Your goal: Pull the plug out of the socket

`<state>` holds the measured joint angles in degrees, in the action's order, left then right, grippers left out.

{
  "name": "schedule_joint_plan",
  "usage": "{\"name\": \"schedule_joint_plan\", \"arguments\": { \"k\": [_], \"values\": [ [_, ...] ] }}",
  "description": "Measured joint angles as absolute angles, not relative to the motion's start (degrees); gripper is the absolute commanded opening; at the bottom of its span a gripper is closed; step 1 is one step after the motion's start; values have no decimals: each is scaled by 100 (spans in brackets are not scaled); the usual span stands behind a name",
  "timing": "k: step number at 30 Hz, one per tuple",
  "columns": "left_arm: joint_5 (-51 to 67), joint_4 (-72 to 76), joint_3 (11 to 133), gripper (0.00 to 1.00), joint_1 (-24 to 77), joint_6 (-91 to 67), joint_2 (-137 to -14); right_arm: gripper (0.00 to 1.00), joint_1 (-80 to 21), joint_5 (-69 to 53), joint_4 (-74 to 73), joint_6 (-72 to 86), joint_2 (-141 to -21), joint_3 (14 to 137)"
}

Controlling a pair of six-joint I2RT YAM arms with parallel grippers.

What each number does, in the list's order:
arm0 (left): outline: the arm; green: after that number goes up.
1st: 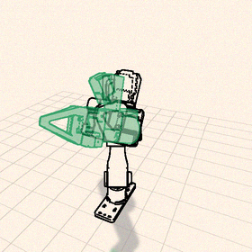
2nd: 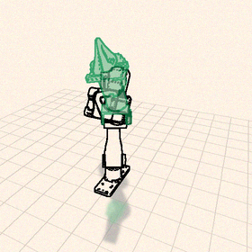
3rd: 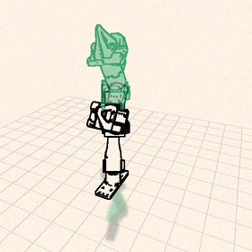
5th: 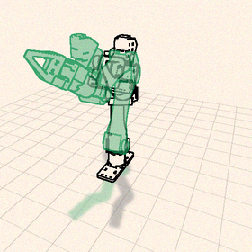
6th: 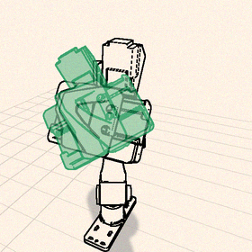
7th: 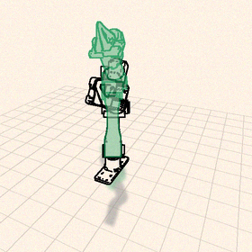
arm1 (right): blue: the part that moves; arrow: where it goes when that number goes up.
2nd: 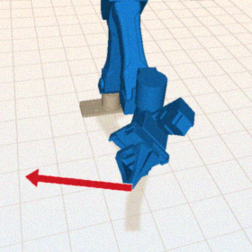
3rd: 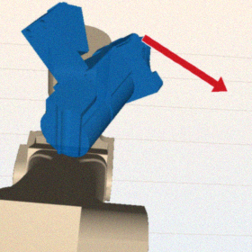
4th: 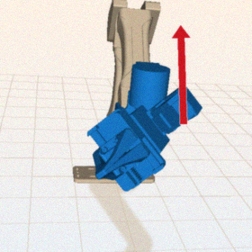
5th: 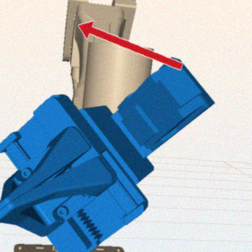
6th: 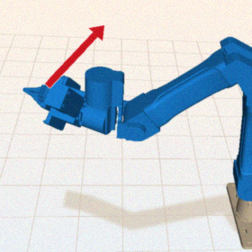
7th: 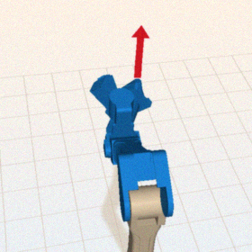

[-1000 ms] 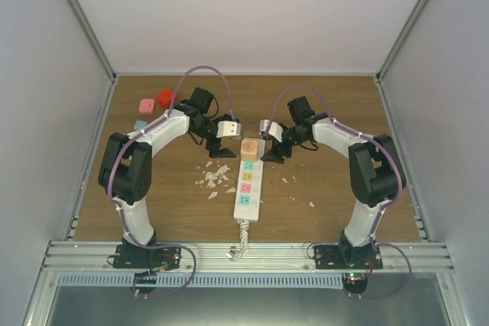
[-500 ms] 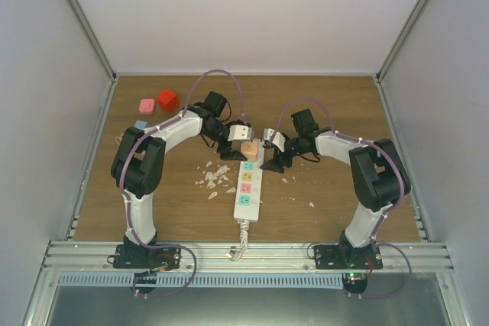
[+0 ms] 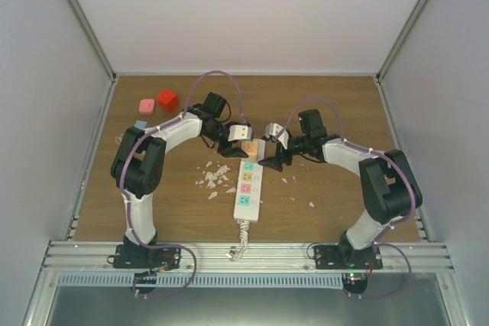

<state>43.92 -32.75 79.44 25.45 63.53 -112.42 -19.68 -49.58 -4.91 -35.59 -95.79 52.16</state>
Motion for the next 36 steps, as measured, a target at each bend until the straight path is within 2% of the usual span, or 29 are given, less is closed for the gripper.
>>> {"name": "schedule_joint_plan", "arguments": {
  "k": [10,23,29,36],
  "values": [
    [4427,-2921,7478,41,2536,6388,-10978,100,-1970,-5103,812,-2801,-9030,4252],
    [4305,-2818,6591,35,2281,6506,-10250,100,-2770,-4805,2305,-2093,-8965,3658],
    [4368,-2604,6379,34,2196,6289,-10119,100,-2869,-4654,2416,-2095,-9559,3695],
    [4475,-2591,6353,31,2196,6187,-9979,100,-2856,-4611,2429,-2115,-9598,3708]
  ]
}}
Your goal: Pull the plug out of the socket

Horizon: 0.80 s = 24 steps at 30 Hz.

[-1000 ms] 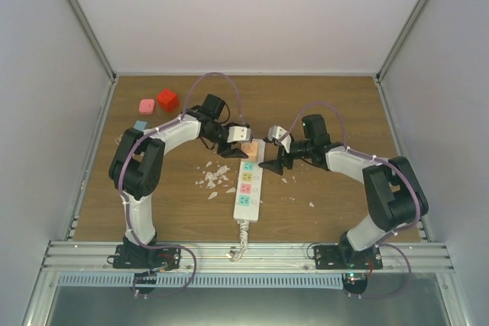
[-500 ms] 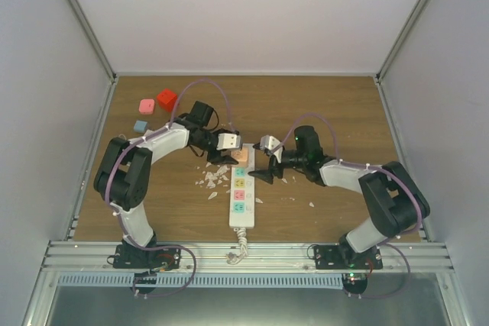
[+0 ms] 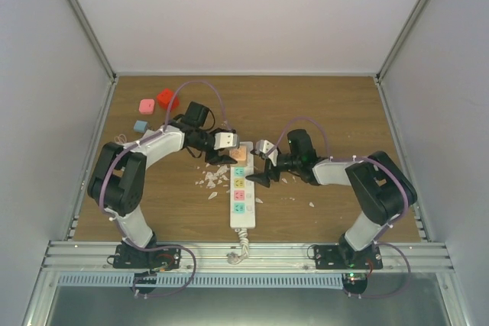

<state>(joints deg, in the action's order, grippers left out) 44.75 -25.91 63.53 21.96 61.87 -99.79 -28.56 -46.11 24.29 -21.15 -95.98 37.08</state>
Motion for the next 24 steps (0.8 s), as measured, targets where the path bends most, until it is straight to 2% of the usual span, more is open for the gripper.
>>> {"name": "schedule_joint_plan", "arguments": {
  "k": [13,24],
  "values": [
    [4678,-2628,6353,31,2215,6169,-9655,100,-2692,-4705,2460,-2143,-9480,3708],
    [4694,-2486,6447,30,2456,6195,-10237,100,-2692,-4676,2650,-2206,-9743,3708]
  ]
}}
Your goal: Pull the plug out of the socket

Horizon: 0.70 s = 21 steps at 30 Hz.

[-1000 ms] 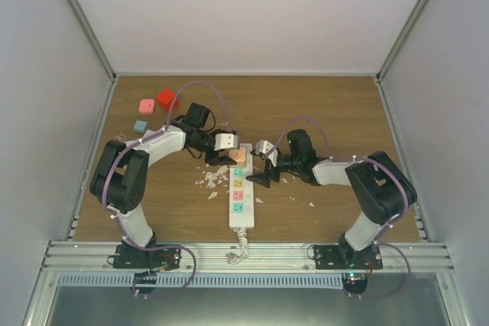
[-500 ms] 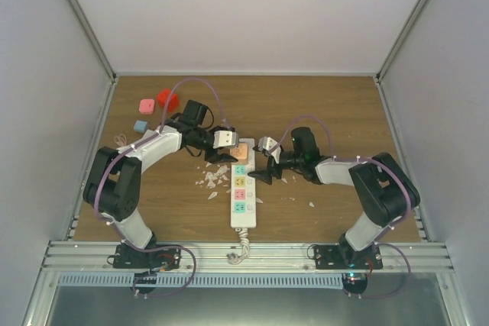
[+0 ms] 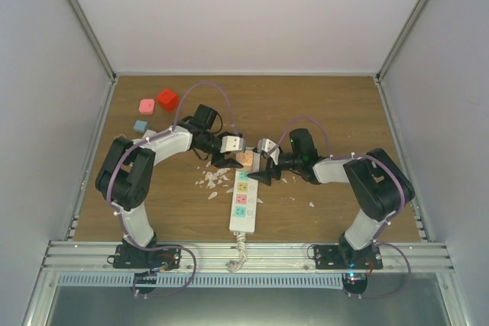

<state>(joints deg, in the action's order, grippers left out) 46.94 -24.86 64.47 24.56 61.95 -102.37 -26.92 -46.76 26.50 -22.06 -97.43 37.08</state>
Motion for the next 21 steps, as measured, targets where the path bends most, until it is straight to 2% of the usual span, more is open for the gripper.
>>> {"name": "schedule_joint_plan", "arguments": {
  "k": [21],
  "values": [
    [4888,-2869,6849,28,2471,6401,-10589,100,-2775,-4567,2993,-2073,-10683,4038]
  ]
}}
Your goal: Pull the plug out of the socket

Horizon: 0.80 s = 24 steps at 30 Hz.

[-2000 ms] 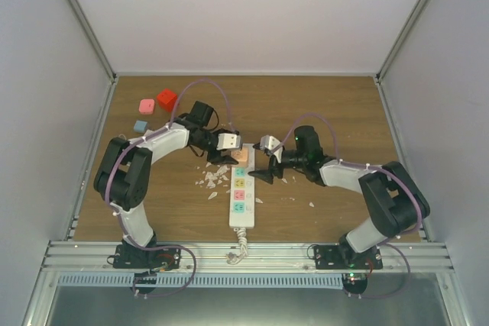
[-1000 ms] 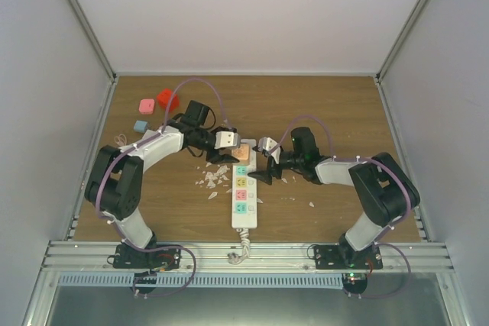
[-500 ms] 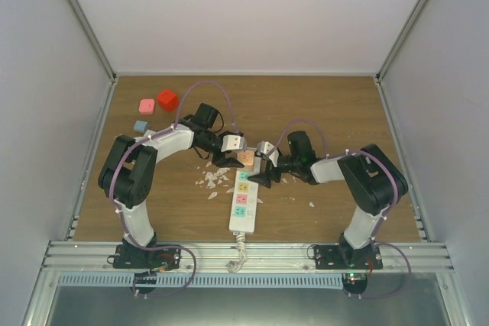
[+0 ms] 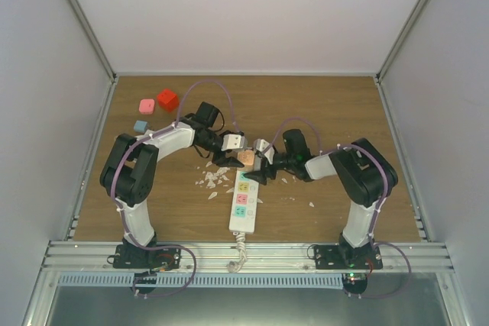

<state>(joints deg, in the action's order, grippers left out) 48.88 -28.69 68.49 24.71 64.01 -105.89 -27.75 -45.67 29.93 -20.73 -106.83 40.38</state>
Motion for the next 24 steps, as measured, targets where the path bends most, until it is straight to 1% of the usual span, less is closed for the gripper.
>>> {"name": "schedule_joint_plan", "arguments": {
  "k": [12,24],
  "values": [
    [4908,-2906,6853,27,2443,6410,-10586,99,-2947,-4460,3048,-2213,-10881,4252],
    [4971,-3028,6849,23,2342,6410,-10534,96,-3022,-4438,3000,-2285,-10951,4353]
  ]
}}
